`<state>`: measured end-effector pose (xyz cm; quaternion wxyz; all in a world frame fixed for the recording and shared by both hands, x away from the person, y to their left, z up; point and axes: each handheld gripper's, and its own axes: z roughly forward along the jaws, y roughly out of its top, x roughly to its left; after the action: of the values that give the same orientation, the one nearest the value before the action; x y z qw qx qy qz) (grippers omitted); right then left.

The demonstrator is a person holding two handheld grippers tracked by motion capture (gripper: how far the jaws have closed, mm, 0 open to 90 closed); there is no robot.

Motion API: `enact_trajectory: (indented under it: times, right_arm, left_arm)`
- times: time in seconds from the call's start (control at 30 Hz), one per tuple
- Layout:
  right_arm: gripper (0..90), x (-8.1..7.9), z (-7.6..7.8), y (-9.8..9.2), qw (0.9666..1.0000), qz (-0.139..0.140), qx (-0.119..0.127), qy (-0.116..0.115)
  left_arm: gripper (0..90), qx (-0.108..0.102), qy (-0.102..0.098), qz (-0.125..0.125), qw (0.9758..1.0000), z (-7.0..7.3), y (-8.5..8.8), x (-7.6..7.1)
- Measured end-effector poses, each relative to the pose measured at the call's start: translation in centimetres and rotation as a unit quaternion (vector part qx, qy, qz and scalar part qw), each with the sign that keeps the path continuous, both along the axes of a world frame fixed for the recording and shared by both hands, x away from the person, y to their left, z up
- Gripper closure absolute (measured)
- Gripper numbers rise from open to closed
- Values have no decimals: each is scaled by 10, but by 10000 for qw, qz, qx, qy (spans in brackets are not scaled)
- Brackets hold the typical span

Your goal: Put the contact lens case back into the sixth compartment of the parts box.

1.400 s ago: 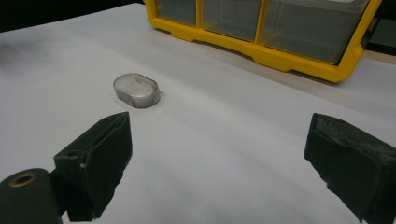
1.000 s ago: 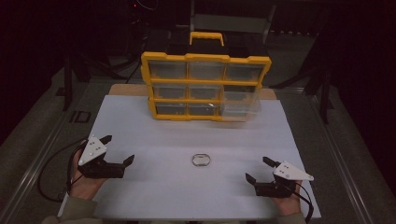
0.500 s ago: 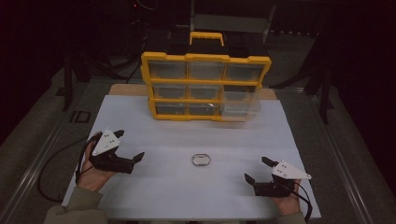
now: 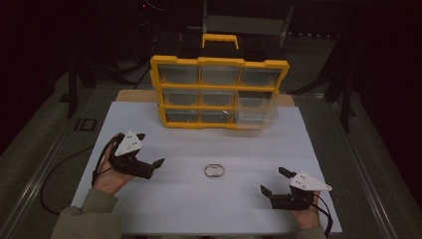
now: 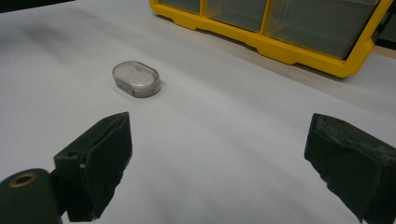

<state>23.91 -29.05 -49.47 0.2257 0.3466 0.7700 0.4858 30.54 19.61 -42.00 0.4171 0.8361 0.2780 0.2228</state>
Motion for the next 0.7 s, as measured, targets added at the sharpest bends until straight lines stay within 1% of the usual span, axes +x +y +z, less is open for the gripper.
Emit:
enact_trajectory:
  times: [0.2, 0.37, 0.7]
  right_arm:
    - [76, 0, 0, 0, 10000, 28, 7, -20]
    - [76, 0, 0, 0, 10000, 31, -3, -25]
    - [76, 0, 0, 0, 10000, 4, -13, 7]
  left_arm:
    - [0, 148, 32, -115, 9998, 3, -8, 7]
    - [0, 201, 47, -232, 9995, 5, -16, 11]
    - [0, 381, 74, -458, 9982, 8, -33, 19]
